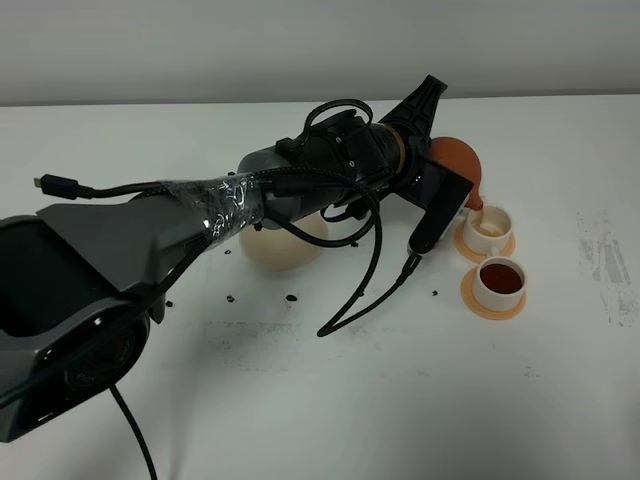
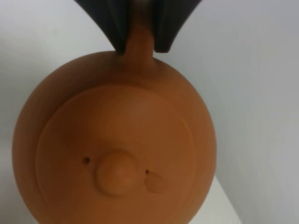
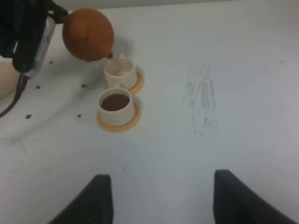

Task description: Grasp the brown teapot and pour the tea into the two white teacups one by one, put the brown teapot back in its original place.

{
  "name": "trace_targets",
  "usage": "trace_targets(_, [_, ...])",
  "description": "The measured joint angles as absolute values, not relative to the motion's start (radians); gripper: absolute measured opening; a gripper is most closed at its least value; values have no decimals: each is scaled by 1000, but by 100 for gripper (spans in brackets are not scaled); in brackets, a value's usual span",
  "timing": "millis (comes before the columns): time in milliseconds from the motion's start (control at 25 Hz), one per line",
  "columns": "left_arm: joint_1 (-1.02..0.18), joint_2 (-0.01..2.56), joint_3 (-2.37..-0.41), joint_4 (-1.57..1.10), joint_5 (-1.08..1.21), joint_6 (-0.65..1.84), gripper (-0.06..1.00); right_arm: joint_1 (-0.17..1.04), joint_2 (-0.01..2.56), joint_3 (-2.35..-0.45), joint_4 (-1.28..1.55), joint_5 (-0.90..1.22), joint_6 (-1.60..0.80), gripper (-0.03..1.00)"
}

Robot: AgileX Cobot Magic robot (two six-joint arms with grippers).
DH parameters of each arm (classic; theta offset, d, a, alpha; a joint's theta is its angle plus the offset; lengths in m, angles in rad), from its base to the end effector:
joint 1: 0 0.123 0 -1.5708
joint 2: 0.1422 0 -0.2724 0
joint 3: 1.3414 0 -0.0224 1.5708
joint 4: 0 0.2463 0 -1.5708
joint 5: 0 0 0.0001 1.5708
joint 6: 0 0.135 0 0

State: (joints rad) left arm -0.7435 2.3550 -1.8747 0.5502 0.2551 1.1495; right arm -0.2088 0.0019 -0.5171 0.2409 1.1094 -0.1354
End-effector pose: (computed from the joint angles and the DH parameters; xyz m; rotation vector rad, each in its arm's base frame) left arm 0.4268 -0.3682 0.1360 2.0878 0.8604 0.6655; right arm 0.0419 0.0206 0.2574 0.0551 2.0537 0.0765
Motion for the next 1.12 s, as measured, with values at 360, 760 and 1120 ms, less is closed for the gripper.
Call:
trace_targets(360, [-751, 2358, -1875, 593, 216, 1202, 8, -209, 2, -517, 241, 1109, -135, 46])
trace_targets(760, [-753, 2358, -1875, 604, 178, 1221, 8, -209, 2, -517, 241, 1109, -135, 46])
trace_targets(1120, [-753, 2358, -1875, 643, 175, 1222, 8, -209, 2, -517, 241, 1109, -135, 46])
